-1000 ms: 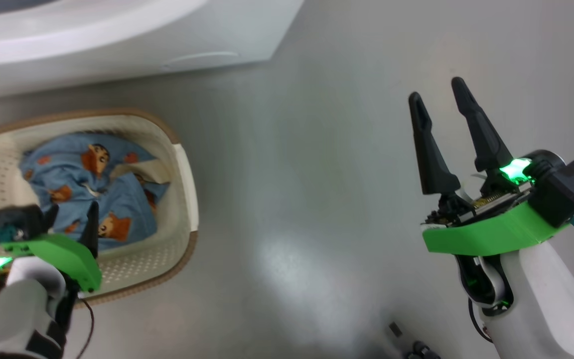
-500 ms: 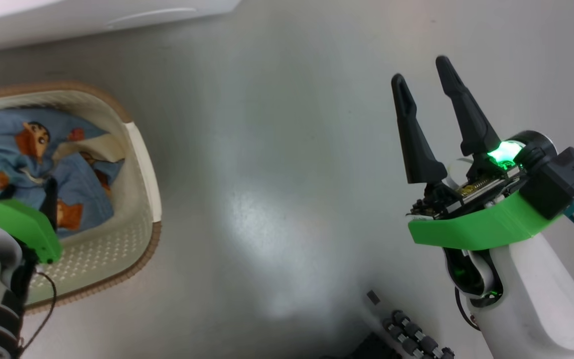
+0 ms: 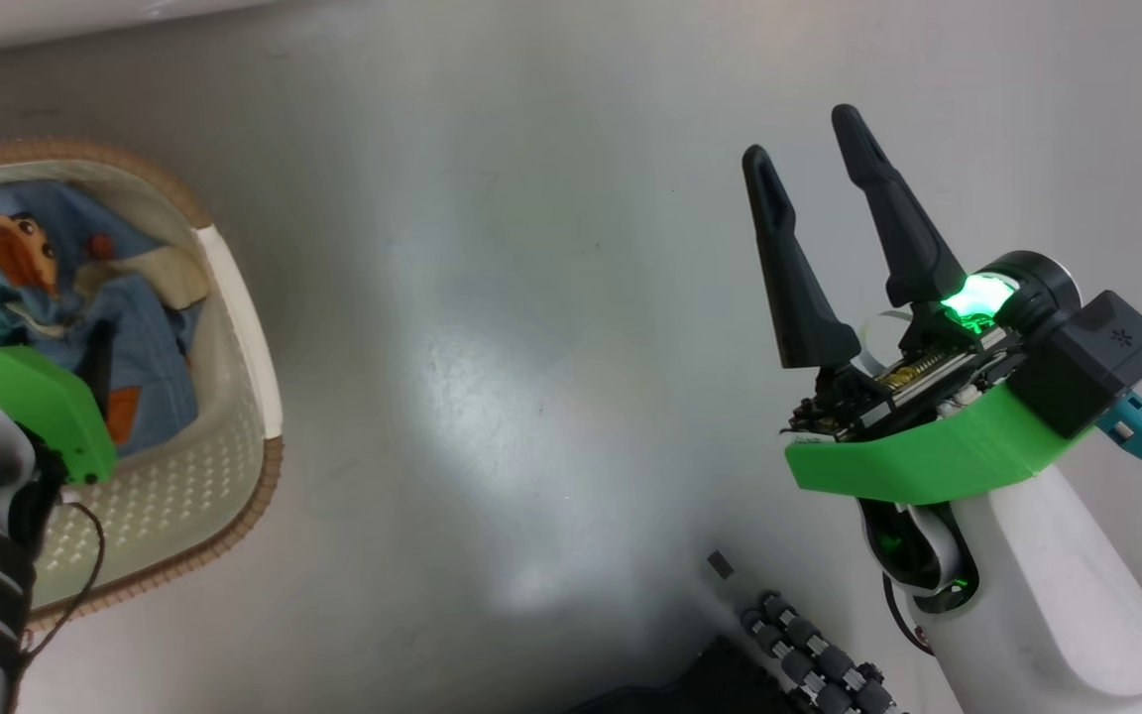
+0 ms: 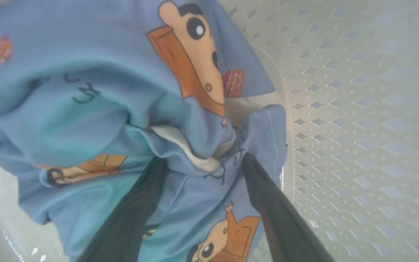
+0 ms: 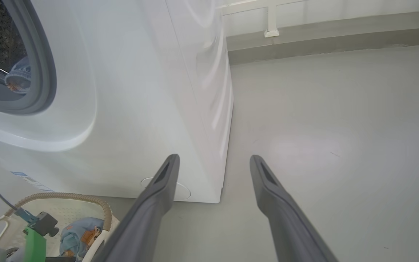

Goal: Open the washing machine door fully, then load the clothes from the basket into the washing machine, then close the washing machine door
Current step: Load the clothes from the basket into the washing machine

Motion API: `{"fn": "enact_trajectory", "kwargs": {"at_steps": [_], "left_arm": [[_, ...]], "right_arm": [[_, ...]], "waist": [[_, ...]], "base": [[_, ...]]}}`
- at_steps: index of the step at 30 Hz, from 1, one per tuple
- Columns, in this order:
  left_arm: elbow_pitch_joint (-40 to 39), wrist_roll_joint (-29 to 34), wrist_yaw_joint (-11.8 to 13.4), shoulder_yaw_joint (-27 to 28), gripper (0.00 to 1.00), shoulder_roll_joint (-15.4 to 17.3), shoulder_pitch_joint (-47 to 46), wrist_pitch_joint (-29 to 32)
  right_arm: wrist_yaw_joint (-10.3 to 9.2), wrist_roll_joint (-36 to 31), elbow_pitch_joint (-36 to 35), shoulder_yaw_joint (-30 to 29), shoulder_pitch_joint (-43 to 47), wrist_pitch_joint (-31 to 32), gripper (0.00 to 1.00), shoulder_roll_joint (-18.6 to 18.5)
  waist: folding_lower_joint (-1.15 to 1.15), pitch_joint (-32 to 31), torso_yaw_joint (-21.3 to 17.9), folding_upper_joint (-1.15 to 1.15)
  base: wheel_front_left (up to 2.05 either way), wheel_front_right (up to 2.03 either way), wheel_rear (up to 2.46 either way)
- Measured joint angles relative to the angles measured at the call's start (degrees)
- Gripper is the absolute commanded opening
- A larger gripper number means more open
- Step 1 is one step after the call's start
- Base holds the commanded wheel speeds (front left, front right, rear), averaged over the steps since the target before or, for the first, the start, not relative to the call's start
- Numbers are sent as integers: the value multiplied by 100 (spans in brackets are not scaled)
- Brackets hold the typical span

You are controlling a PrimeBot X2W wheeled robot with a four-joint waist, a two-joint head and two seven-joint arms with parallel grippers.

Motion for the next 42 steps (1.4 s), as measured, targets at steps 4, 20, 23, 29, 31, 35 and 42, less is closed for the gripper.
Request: {"fn": "enact_trajectory", "kwargs": {"at_steps": [4, 20, 23, 29, 31, 35, 42], "left_arm": [[-62, -166, 0, -194, 100, 108, -28, 101], [-89, -1015, 0, -809, 0, 255, -120, 143], [-201, -1258, 0, -832, 0, 201, -121, -87], [-446, -1705, 0, -872, 0, 58, -102, -606], [-512, -1826, 0, -914, 0, 34, -76, -775], [-659, -2090, 0, -1050, 0, 14, 103, -1061], [-871, -2409, 0, -1281, 0, -65, 440, -1377]], "right_arm": [[0, 0, -18, 57, -4, 0, 100, 12], [0, -15, -98, 189, -16, 0, 100, 11], [0, -43, -112, 156, -16, 0, 100, 11], [0, -51, -114, 89, -19, 0, 100, 1], [0, -51, -113, 40, -20, 0, 100, -13], [0, -51, -85, -13, -20, 0, 100, -66], [0, -49, -1, -44, -15, 0, 100, -187]], "waist": [[0, 54, -61, 0], [0, 74, -134, 0], [0, 35, -35, 0], [0, -129, 147, 0], [0, -208, 203, 0], [0, -394, 314, 0], [0, -777, 490, 0]], "base": [[0, 0, 0], [0, 0, 0], [0, 0, 0], [0, 0, 0], [0, 0, 0], [0, 0, 0], [0, 0, 0]]}}
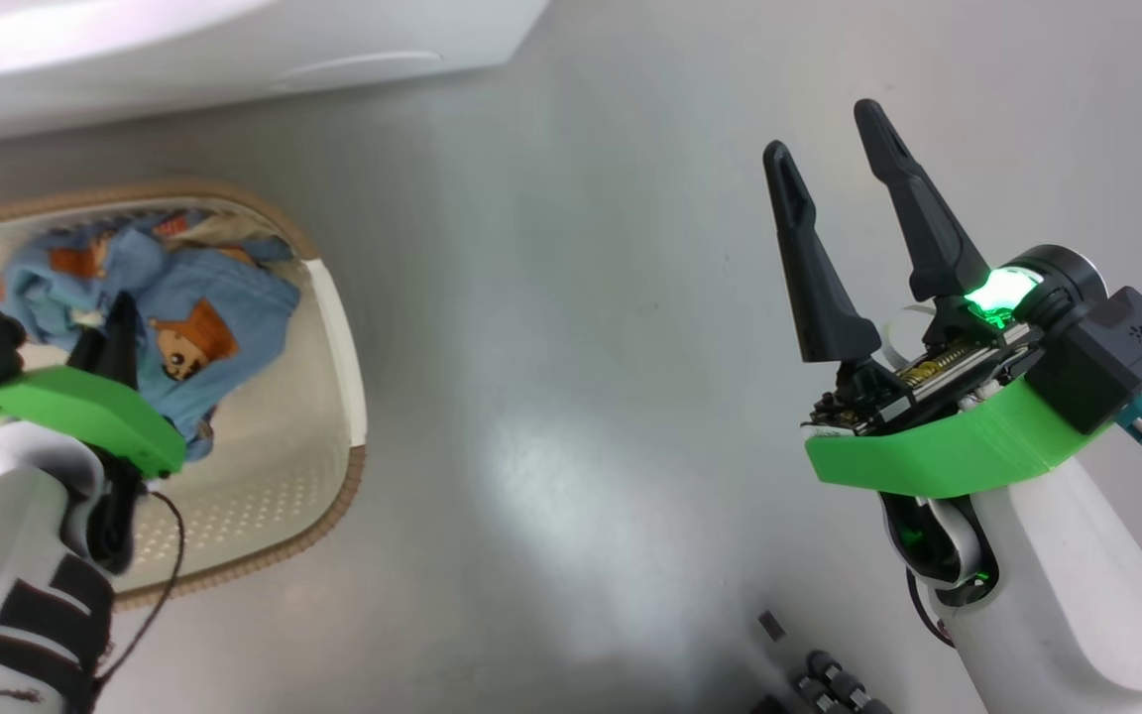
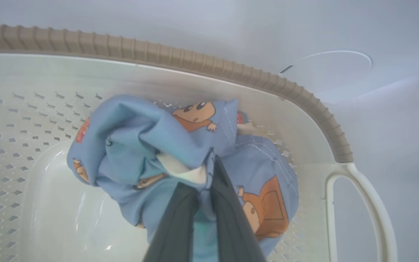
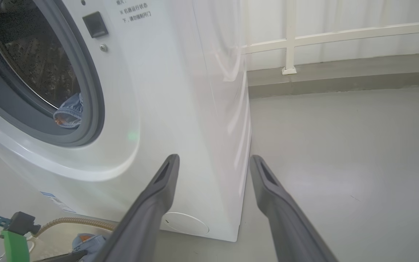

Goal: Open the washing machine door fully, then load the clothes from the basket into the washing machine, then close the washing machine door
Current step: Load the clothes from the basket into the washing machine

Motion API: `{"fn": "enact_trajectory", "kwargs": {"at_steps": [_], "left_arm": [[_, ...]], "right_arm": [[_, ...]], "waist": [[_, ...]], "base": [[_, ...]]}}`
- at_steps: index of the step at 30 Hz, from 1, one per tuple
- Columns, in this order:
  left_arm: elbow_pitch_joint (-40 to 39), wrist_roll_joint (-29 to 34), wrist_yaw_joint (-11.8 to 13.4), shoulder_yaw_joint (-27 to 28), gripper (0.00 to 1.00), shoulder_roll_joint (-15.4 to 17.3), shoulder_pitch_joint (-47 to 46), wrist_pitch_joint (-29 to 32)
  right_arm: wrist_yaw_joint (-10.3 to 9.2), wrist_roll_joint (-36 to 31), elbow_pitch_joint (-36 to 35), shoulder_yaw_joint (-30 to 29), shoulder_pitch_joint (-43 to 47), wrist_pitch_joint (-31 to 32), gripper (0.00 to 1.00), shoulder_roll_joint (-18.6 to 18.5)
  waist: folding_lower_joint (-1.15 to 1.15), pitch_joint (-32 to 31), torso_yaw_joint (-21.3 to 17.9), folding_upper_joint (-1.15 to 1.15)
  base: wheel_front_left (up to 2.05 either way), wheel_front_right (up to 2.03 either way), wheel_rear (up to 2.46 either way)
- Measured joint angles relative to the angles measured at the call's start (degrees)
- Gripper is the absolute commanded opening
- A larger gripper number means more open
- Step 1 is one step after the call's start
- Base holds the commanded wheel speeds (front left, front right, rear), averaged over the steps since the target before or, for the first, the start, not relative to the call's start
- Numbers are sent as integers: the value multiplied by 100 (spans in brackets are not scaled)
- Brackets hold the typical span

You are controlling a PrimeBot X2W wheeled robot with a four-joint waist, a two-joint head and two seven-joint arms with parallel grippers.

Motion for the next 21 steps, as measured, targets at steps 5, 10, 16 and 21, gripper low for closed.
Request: {"fn": "enact_trajectory", "kwargs": {"at_steps": [5, 10, 16, 21], "left_arm": [[-205, -116, 0, -38, 0, -26, 198, -56], [-532, 27, 0, 268, 0, -9, 378, -66], [-973, 566, 0, 917, 0, -45, 875, -71], [-1395, 1085, 0, 1496, 0, -144, 1281, -71]], "right_arm": [[0, 1, 59, -20, 41, 0, 100, -49], [0, 5, 104, -124, 75, 0, 100, -129], [0, 46, 186, -172, 346, 0, 100, -196], [0, 54, 223, -199, 455, 0, 100, -230]], "waist": [[0, -316, 100, 0], [0, -587, 161, 0], [-1, -1011, 235, 0], [-1, -1351, 295, 0]], "base": [[0, 0, 0], [0, 0, 0], [0, 0, 0], [0, 0, 0]]}}
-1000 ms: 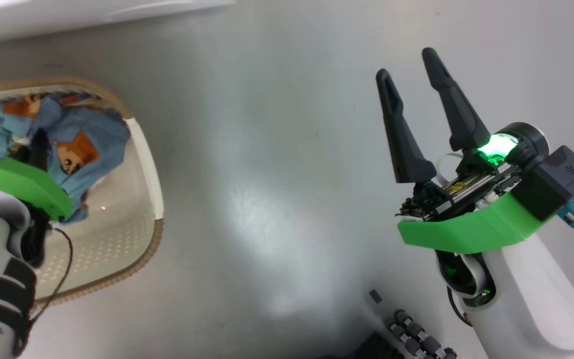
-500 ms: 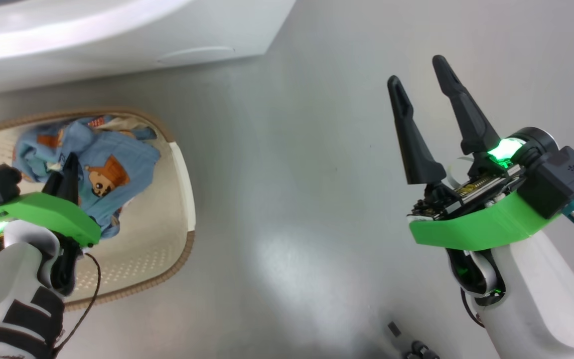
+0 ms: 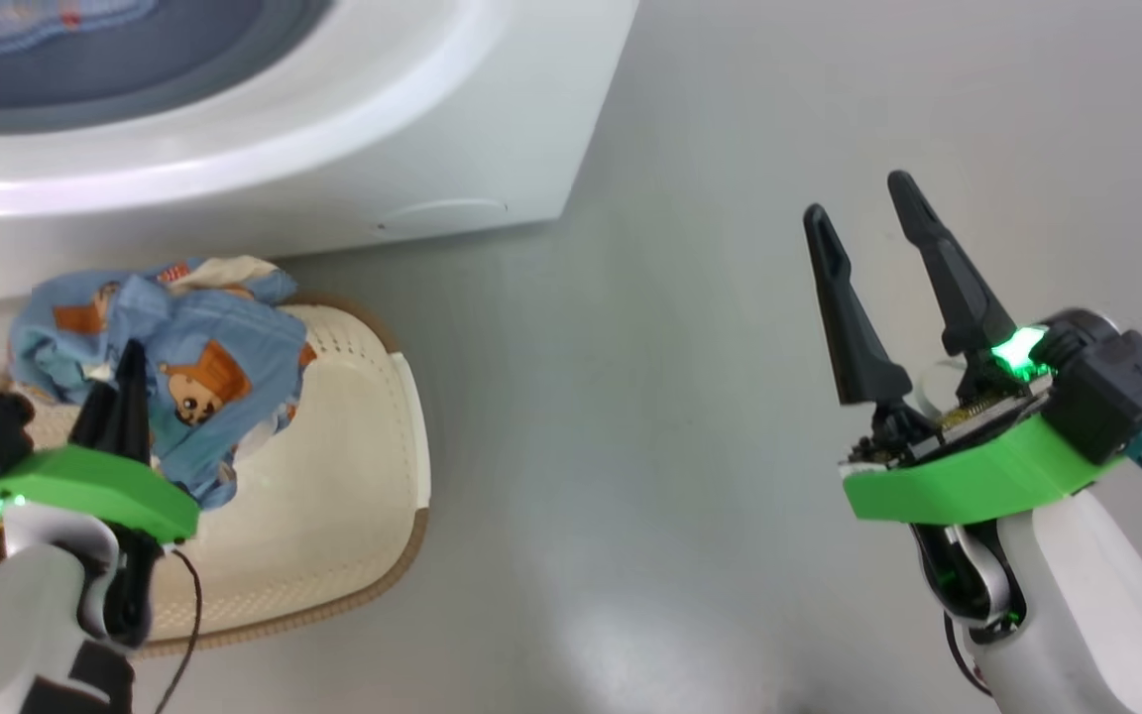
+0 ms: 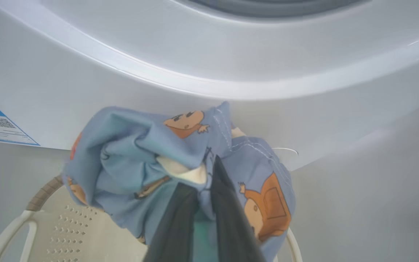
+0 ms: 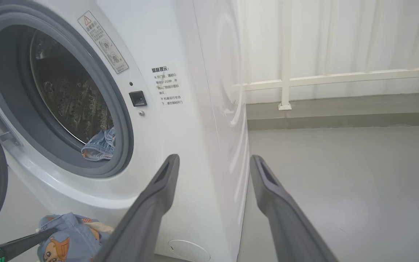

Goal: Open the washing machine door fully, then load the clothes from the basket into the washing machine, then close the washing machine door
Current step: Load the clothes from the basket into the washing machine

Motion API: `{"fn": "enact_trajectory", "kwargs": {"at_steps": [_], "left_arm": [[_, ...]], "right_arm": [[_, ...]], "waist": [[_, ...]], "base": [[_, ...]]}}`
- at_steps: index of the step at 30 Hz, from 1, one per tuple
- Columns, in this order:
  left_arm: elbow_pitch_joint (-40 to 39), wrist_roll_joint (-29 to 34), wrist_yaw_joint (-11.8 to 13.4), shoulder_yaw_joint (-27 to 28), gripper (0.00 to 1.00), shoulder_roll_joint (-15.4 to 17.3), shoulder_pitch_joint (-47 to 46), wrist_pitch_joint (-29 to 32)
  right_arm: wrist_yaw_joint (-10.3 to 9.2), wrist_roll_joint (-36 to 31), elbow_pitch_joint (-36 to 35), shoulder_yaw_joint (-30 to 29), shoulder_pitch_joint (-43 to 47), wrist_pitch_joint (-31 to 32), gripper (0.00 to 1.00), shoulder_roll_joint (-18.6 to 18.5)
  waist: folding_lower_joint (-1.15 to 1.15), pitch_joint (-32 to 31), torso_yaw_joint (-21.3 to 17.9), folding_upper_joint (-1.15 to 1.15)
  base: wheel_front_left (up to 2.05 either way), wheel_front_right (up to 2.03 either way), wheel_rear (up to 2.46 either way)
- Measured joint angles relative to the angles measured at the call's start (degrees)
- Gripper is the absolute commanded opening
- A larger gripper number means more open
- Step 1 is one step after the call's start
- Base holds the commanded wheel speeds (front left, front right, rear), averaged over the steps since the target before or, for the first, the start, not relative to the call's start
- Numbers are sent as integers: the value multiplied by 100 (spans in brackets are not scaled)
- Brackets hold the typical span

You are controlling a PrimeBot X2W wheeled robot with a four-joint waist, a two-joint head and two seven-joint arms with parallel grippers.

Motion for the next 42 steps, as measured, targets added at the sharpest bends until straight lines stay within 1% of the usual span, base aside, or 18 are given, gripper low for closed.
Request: {"fn": "enact_trajectory", "kwargs": {"at_steps": [8, 18, 21, 28, 31, 42], "left_arm": [[-738, 771, 0, 772, 0, -296, 680, -1], [-1763, 1416, 0, 1469, 0, -576, 1431, -1], [-2086, 1556, 0, 1614, 0, -661, 1657, -1], [-2815, 1892, 0, 1866, 0, -717, 2106, -1], [-3260, 2116, 0, 1979, 0, -828, 2379, -3], [-4232, 2585, 0, 2224, 0, -990, 3089, -25]], "right_arm": [[0, 46, 43, -136, 335, 0, 100, -109], [0, 74, 96, -283, 822, 0, 100, -169], [0, 160, 101, -336, 942, 0, 100, -199], [0, 162, 112, -369, 1155, 0, 100, -267], [0, 166, 110, -428, 1303, 0, 100, -276], [0, 202, 126, -588, 1610, 0, 100, -293]], "waist": [[0, -523, 88, 0], [0, -1163, 147, 0], [0, -1345, 151, 0], [0, -1710, 144, 0], [0, -1878, 145, 0], [0, -2204, 177, 0]], "base": [[0, 0, 0], [0, 0, 0], [0, 0, 0], [0, 0, 0], [0, 0, 0], [0, 0, 0]]}}
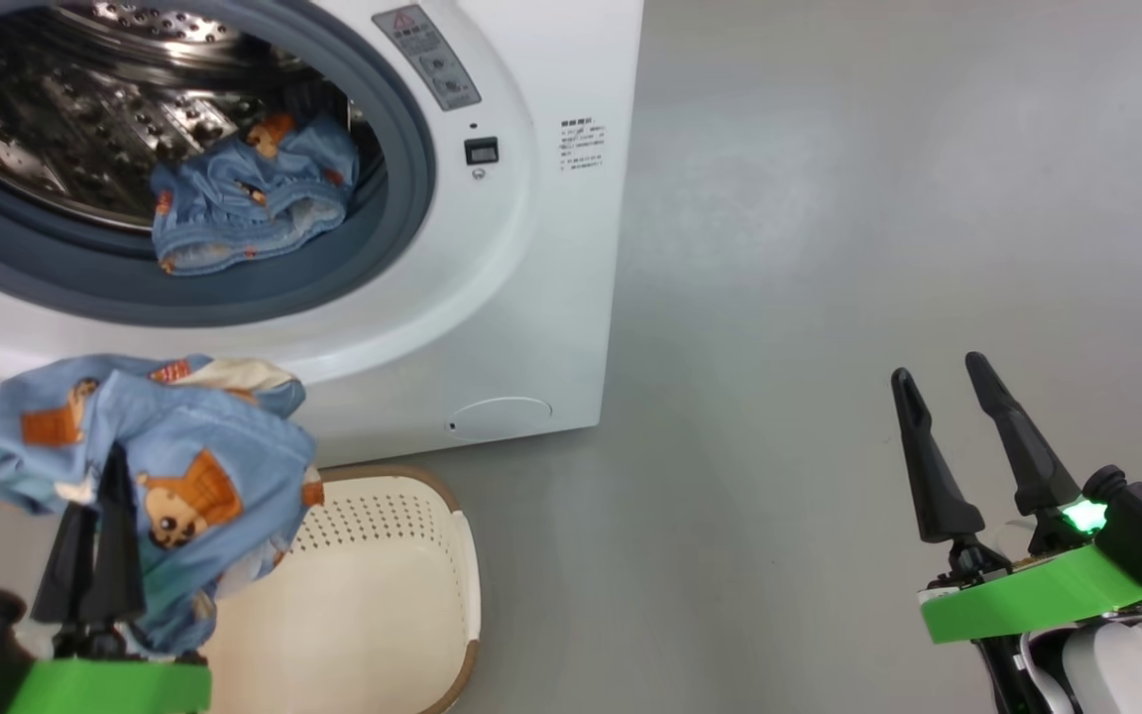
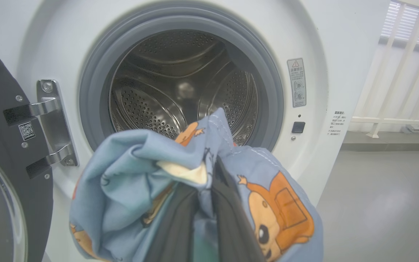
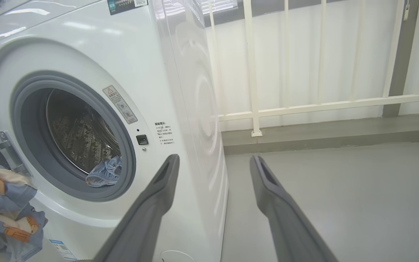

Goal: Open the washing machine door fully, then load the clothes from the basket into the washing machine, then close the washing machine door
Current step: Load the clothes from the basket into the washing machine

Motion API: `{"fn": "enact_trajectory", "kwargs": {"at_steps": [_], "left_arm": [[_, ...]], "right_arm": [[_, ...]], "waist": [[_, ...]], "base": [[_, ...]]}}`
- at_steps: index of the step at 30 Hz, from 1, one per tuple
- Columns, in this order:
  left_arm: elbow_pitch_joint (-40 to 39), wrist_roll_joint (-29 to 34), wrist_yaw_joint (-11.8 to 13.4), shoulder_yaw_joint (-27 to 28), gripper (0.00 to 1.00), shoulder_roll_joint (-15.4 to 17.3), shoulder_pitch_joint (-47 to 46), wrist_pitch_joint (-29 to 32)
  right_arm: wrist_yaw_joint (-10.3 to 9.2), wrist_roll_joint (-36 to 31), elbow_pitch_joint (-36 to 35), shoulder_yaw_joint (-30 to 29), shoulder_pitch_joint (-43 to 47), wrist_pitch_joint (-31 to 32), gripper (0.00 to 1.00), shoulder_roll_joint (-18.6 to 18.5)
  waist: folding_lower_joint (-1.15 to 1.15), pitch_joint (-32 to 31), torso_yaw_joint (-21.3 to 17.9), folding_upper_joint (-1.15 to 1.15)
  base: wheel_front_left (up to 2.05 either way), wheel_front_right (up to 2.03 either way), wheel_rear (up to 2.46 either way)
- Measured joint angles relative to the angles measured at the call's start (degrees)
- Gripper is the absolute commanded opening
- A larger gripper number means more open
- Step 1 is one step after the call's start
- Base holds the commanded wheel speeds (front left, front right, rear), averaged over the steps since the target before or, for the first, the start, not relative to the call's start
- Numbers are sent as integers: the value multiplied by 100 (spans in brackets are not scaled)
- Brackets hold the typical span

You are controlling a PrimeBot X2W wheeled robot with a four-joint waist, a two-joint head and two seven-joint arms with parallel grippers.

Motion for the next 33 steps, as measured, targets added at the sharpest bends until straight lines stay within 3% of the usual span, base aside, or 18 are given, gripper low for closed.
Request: {"fn": "enact_trajectory", "kwargs": {"at_steps": [9, 17, 33], "left_arm": [[-730, 241, 0, 222, 0, -227, 612, 0], [-758, 248, 0, 227, 0, -242, 575, 0], [2, 245, 0, 259, 0, 170, -1057, 0]], "right_arm": [[0, 0, -15, -135, 127, 0, 100, 1], [0, 0, -58, -149, 121, 0, 100, 37], [0, 0, -58, -119, -288, 0, 100, 244]], "waist": [[0, -39, 32, 0], [1, 137, 54, 0], [1, 839, -97, 0]], "base": [[0, 0, 0], [0, 0, 0], [0, 0, 0]]}}
